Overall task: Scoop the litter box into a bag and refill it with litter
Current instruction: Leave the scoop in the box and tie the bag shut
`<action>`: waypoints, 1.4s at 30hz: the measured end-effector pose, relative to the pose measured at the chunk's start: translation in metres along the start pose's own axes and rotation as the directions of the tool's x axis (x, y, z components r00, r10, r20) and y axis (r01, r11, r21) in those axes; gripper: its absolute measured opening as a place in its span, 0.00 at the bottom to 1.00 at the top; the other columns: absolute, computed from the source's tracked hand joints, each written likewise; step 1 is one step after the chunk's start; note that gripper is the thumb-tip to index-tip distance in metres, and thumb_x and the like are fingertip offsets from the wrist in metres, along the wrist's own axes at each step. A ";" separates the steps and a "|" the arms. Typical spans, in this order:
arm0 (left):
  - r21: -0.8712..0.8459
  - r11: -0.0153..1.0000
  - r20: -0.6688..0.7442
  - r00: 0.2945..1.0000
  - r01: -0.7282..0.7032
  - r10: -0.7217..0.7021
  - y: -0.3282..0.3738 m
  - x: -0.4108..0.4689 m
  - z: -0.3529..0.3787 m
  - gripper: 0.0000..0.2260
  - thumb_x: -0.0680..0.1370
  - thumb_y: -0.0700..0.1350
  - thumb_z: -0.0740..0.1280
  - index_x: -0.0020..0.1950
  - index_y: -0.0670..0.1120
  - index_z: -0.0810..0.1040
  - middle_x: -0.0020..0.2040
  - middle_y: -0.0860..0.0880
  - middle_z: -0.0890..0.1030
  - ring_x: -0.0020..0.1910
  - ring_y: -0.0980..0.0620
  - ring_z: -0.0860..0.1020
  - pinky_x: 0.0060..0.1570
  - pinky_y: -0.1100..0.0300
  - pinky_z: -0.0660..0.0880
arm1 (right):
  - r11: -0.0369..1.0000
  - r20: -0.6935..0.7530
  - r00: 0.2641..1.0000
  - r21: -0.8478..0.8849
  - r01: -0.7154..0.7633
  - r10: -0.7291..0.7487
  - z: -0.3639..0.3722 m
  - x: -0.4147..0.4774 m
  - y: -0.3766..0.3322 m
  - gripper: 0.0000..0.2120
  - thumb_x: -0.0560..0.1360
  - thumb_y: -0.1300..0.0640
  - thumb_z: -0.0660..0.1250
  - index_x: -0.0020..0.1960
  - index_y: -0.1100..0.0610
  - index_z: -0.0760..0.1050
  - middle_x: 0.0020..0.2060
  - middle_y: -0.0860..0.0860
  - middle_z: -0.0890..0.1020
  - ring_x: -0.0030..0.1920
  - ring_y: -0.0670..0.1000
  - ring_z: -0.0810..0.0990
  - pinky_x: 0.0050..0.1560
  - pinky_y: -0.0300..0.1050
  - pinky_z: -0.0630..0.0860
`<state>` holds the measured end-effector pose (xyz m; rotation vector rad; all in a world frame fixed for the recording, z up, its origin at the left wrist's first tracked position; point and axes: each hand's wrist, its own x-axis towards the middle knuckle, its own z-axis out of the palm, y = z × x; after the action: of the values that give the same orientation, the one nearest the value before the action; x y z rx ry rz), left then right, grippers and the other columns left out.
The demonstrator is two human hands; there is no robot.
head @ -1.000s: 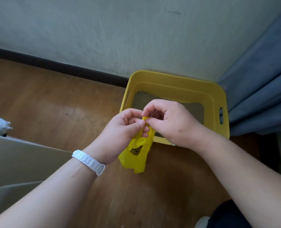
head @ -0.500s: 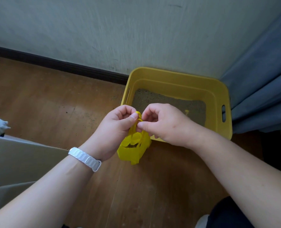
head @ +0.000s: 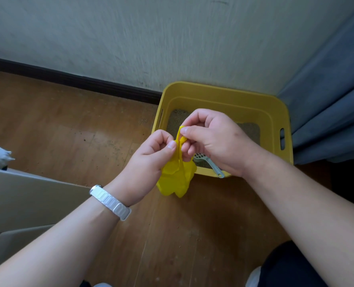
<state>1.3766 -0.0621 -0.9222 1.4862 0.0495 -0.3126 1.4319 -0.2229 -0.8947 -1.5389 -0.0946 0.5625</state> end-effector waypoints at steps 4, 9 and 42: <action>-0.070 0.997 0.091 0.995 -0.044 0.050 0.008 -0.004 0.006 0.07 0.75 0.38 0.65 0.42 0.42 0.67 0.40 0.41 0.82 0.41 0.46 0.80 0.44 0.52 0.78 | 0.997 -0.078 0.997 0.076 -0.004 0.010 -0.004 0.007 0.005 0.03 0.73 0.63 0.69 0.41 0.57 0.78 0.34 0.56 0.78 0.37 0.54 0.75 0.37 0.47 0.72; -0.011 0.996 0.046 0.995 -0.089 0.089 0.016 -0.008 0.012 0.11 0.71 0.35 0.70 0.39 0.40 0.67 0.37 0.38 0.80 0.37 0.46 0.81 0.41 0.46 0.77 | 0.981 0.007 0.990 0.130 -0.141 0.141 -0.001 0.006 0.009 0.07 0.76 0.67 0.65 0.41 0.59 0.76 0.35 0.58 0.78 0.35 0.54 0.76 0.36 0.45 0.74; -0.104 0.994 -0.320 0.945 0.035 -0.067 0.019 -0.004 0.004 0.16 0.70 0.39 0.74 0.34 0.47 0.66 0.35 0.42 0.79 0.36 0.47 0.78 0.38 0.52 0.76 | 0.744 0.146 0.972 -0.625 0.237 -0.187 0.001 -0.011 0.016 0.05 0.72 0.53 0.72 0.48 0.48 0.80 0.36 0.43 0.79 0.36 0.44 0.76 0.38 0.45 0.75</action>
<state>1.3771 -0.0641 -0.9023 1.4286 0.3620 -0.1029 1.4172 -0.2275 -0.9065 -2.1391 -0.5671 0.4181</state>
